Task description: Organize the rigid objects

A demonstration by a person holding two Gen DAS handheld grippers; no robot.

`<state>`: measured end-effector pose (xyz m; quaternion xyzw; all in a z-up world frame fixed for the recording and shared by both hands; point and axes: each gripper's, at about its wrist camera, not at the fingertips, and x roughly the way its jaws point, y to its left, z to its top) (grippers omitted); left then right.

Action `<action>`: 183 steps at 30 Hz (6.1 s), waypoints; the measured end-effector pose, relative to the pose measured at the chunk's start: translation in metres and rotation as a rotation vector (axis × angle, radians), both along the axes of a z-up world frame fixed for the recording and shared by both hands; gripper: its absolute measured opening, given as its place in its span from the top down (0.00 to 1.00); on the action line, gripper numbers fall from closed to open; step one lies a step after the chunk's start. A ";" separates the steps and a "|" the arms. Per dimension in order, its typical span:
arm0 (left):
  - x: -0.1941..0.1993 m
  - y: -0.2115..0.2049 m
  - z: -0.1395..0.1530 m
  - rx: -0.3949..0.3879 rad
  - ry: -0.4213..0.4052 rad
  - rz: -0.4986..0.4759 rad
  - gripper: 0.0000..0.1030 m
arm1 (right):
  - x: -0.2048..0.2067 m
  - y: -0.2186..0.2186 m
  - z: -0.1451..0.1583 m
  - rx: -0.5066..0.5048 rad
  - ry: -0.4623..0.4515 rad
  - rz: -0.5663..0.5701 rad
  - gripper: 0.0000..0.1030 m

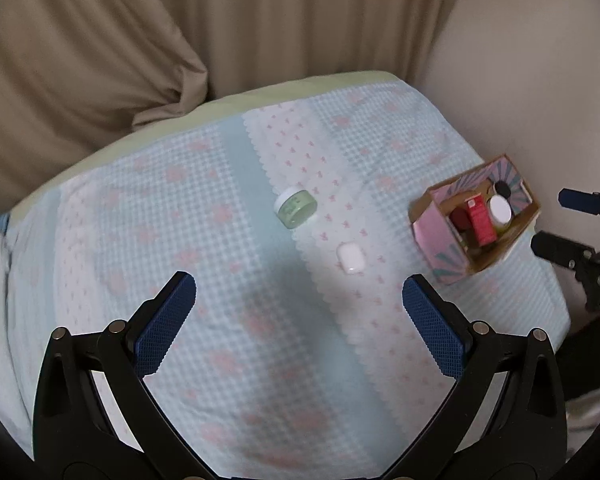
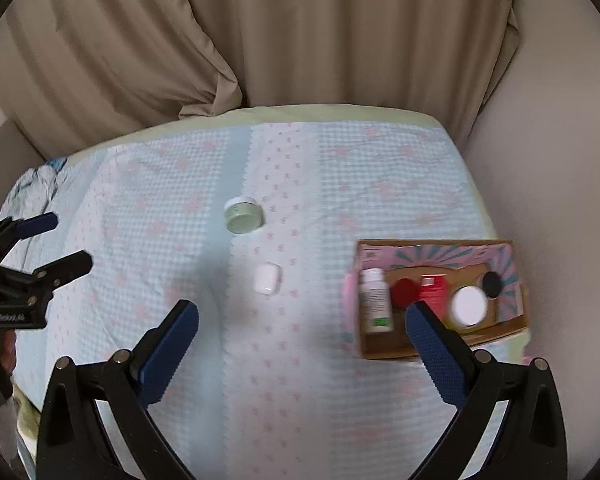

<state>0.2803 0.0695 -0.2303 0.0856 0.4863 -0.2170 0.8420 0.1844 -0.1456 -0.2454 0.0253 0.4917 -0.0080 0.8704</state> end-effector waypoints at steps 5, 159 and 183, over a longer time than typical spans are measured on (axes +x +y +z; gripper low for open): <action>0.046 -0.003 -0.038 0.041 0.021 -0.121 0.00 | 0.013 0.033 -0.036 -0.009 -0.011 -0.019 0.00; -0.008 -0.364 -0.136 0.067 0.247 -0.135 0.00 | 0.092 -0.310 -0.166 0.141 0.202 -0.019 0.03; -0.151 -0.136 0.213 -0.074 -0.446 0.267 0.00 | -0.064 -0.138 0.173 0.026 -0.336 0.060 0.03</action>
